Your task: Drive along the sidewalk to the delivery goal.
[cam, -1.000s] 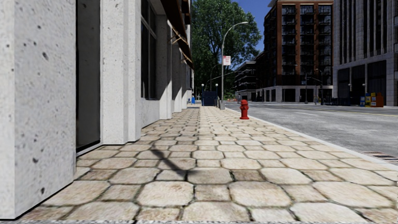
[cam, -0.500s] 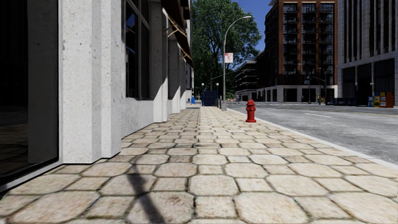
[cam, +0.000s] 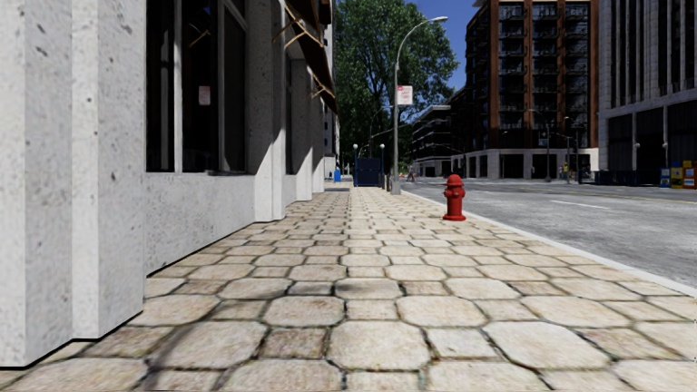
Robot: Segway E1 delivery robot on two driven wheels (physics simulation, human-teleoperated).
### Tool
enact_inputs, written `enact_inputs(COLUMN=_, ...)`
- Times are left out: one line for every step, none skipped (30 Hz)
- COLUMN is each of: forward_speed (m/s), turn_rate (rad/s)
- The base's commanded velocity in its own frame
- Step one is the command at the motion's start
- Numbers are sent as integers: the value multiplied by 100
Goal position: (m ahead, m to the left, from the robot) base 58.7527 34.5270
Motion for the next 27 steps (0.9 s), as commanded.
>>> enact_inputs(forward_speed=200, turn_rate=0)
enact_inputs(forward_speed=200, turn_rate=0)
enact_inputs(forward_speed=200, turn_rate=0)
enact_inputs(forward_speed=200, turn_rate=0)
enact_inputs(forward_speed=200, turn_rate=0)
enact_inputs(forward_speed=200, turn_rate=0)
enact_inputs(forward_speed=200, turn_rate=0)
enact_inputs(forward_speed=200, turn_rate=0)
enact_inputs(forward_speed=200, turn_rate=0)
enact_inputs(forward_speed=200, turn_rate=0)
enact_inputs(forward_speed=200, turn_rate=0)
enact_inputs(forward_speed=200, turn_rate=0)
enact_inputs(forward_speed=200, turn_rate=0)
enact_inputs(forward_speed=200, turn_rate=0)
enact_inputs(forward_speed=200, turn_rate=0)
enact_inputs(forward_speed=200, turn_rate=0)
enact_inputs(forward_speed=200, turn_rate=0)
enact_inputs(forward_speed=200, turn_rate=0)
enact_inputs(forward_speed=200, turn_rate=0)
enact_inputs(forward_speed=200, turn_rate=0)
enact_inputs(forward_speed=200, turn_rate=0)
enact_inputs(forward_speed=200, turn_rate=0)
enact_inputs(forward_speed=200, turn_rate=0)
enact_inputs(forward_speed=200, turn_rate=0)
enact_inputs(forward_speed=200, turn_rate=0)
enact_inputs(forward_speed=200, turn_rate=0)
enact_inputs(forward_speed=200, turn_rate=0)
